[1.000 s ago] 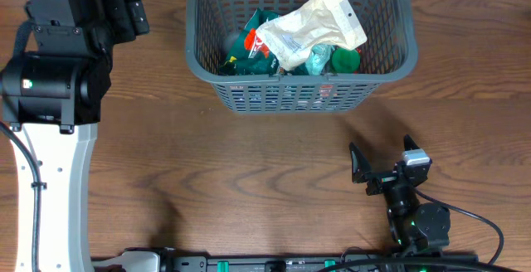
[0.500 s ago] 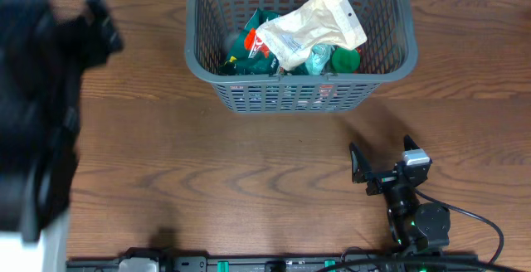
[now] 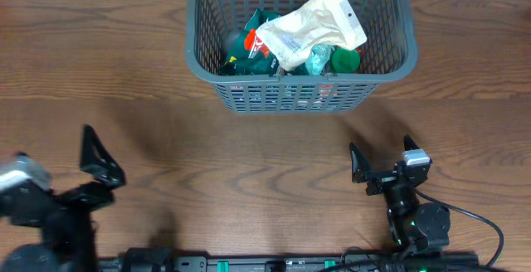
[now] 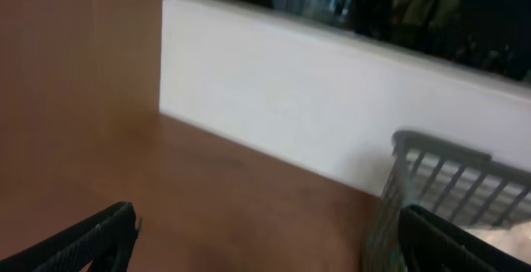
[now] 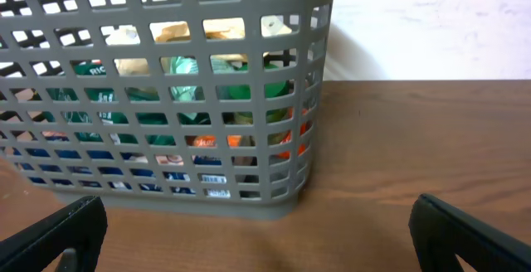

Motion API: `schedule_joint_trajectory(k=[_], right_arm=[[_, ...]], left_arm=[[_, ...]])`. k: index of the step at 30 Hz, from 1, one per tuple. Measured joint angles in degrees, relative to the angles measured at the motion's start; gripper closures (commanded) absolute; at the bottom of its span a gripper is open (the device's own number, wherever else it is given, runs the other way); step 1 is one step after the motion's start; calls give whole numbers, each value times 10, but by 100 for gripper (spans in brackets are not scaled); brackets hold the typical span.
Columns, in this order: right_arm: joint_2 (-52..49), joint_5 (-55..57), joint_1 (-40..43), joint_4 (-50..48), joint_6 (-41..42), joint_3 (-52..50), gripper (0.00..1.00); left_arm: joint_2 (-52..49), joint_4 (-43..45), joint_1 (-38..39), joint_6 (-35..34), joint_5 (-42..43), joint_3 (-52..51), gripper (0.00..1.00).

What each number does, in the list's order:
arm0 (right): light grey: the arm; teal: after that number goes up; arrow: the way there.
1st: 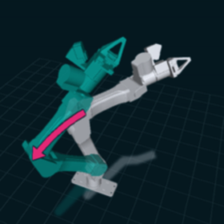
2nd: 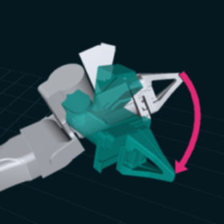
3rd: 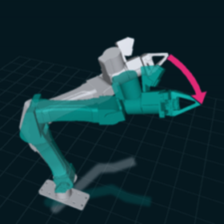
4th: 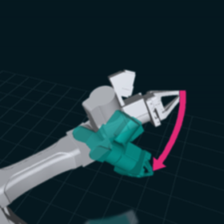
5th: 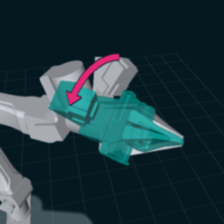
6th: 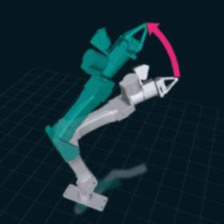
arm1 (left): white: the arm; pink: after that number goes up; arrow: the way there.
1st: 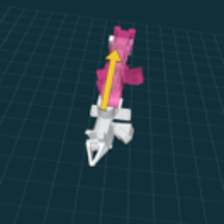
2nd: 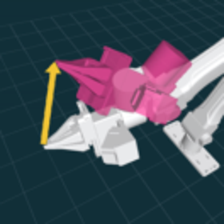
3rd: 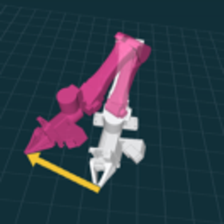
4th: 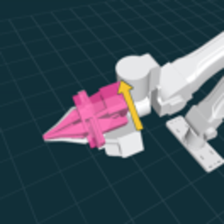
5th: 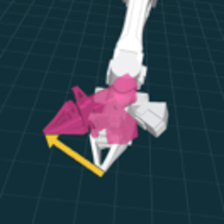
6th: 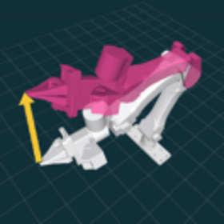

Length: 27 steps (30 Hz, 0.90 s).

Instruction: Pack container

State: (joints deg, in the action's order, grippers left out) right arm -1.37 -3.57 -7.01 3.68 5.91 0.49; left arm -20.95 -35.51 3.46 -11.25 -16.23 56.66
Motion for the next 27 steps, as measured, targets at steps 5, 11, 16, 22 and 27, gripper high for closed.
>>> schedule_joint_trajectory(k=[5,11,16,22,27], right_arm=[[0,1,0,0,0,0,1],[0,1,0,0,0,0,1],[0,1,0,0,0,0,1],[0,1,0,0,0,0,1],[0,1,0,0,0,0,1]], left_arm=[[82,53,-19,-47,30,-172,2],[123,107,-22,-72,73,-326,2],[125,110,-22,-72,73,-327,2],[125,111,-22,-72,73,-327,2],[125,111,-22,-72,73,-327,2]])
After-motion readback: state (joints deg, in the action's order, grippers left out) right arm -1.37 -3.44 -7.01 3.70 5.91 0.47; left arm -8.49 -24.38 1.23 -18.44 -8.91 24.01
